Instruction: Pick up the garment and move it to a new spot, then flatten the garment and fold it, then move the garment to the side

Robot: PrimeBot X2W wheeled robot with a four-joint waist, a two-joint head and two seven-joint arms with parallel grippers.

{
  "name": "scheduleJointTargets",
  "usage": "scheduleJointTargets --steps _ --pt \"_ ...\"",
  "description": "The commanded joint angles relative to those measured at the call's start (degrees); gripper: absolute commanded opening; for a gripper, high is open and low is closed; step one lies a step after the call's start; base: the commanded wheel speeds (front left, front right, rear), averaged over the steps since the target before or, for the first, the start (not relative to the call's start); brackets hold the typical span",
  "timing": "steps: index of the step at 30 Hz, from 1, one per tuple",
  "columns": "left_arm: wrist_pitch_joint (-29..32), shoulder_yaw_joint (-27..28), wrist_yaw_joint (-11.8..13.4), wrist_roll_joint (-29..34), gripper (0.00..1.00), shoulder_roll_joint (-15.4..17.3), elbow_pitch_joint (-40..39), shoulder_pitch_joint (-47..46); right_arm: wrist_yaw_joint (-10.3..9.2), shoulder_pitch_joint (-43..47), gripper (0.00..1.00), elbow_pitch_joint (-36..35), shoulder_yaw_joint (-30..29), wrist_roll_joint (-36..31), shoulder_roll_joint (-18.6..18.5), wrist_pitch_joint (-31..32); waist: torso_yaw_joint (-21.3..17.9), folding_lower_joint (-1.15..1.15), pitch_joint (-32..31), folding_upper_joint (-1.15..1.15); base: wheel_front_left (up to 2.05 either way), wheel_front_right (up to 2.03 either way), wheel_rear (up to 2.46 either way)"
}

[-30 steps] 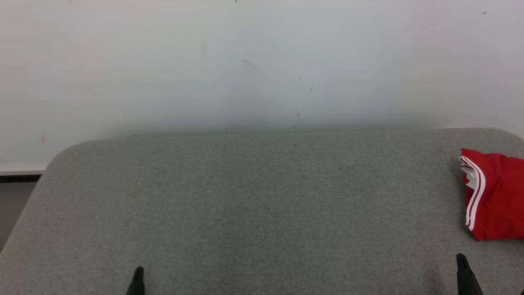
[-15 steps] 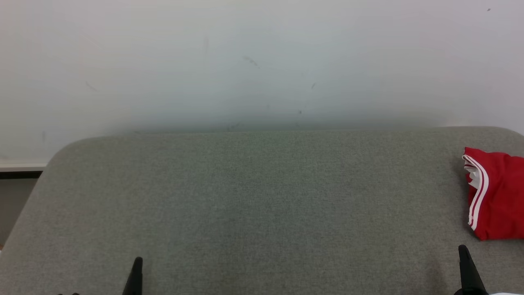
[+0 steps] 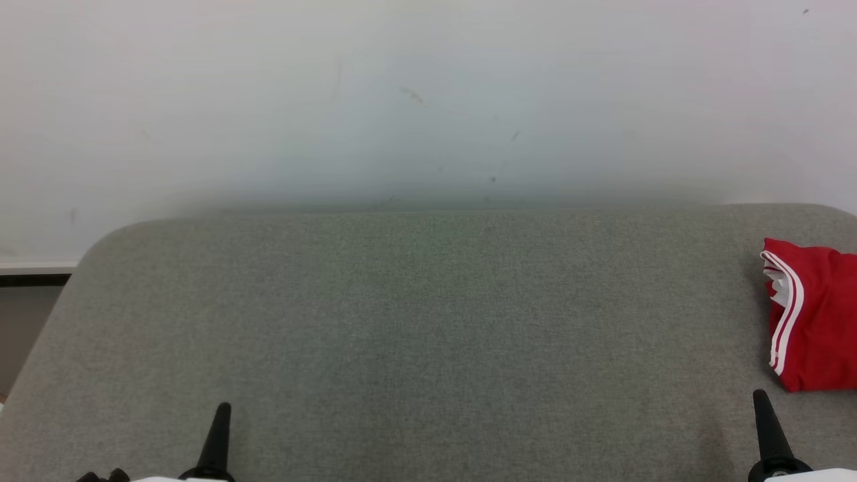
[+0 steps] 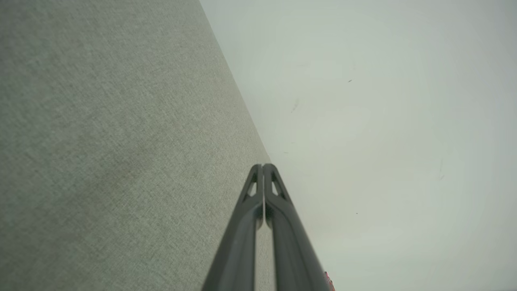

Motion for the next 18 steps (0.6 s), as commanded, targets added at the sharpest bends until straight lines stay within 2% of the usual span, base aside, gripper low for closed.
scheduleJointTargets --steps 1,18 --pt "0.4 0.4 -0.5 -1.5 0.00 0.4 -0.3 -1.1 -0.07 -1.3 0.00 -0.6 -0.3 1.7 -0.6 0.4 0.0 0.00 0.1 0.00 0.00 0.00 0.00" --pt "2.6 1.4 -1.5 -9.9 0.00 0.4 -0.1 -2.7 -0.09 -2.5 0.00 -1.0 -0.9 9.9 -0.7 2.5 0.4 0.00 0.7 0.00 0.00 0.00 0.00"
